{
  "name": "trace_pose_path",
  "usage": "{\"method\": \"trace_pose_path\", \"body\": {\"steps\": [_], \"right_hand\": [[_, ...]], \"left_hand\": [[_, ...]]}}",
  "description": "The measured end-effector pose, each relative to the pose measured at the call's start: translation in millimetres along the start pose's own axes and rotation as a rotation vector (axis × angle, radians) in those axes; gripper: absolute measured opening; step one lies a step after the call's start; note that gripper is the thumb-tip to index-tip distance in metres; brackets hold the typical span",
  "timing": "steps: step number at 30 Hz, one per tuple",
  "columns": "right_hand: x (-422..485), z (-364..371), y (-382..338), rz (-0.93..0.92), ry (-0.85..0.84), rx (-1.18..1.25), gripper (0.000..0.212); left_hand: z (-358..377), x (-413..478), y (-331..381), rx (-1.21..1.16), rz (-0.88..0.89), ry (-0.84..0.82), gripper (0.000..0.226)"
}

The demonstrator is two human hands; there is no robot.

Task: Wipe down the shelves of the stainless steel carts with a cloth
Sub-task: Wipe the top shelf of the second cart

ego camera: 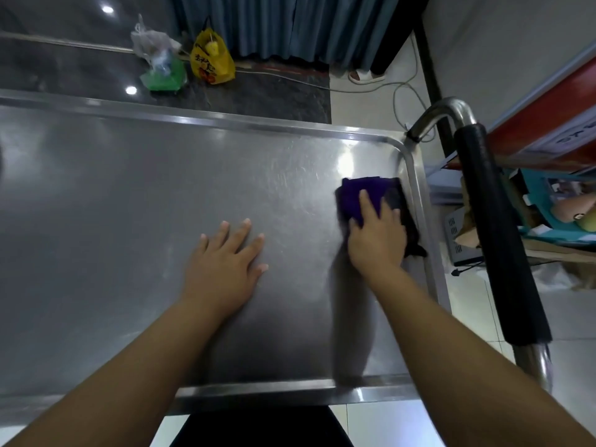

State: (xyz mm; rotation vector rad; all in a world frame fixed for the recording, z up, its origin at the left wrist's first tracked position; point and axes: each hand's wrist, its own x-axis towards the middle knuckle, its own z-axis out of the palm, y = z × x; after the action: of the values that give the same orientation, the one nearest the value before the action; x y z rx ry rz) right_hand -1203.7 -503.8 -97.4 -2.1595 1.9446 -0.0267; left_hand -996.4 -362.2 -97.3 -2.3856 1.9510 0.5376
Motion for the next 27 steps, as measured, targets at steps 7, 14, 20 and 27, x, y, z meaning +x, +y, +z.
{"method": "trace_pose_path", "body": {"steps": [7, 14, 20, 27], "right_hand": [[-37, -2, 42, -0.463, -0.037, 0.067, 0.057], [-70, 13, 16, -0.157, 0.041, 0.109, 0.058], [-91, 5, 54, -0.517, -0.053, 0.122, 0.062], [-71, 3, 70, -0.096, 0.035, 0.104, 0.057]], "left_hand": [[5, -2, -6, -0.041, -0.022, 0.025, 0.056], [11, -2, 0, -0.079, -0.053, 0.069, 0.052], [10, -7, -1, -0.062, -0.039, 0.068, 0.053], [4, -63, 12, -0.130, -0.041, 0.031, 0.048]]}}
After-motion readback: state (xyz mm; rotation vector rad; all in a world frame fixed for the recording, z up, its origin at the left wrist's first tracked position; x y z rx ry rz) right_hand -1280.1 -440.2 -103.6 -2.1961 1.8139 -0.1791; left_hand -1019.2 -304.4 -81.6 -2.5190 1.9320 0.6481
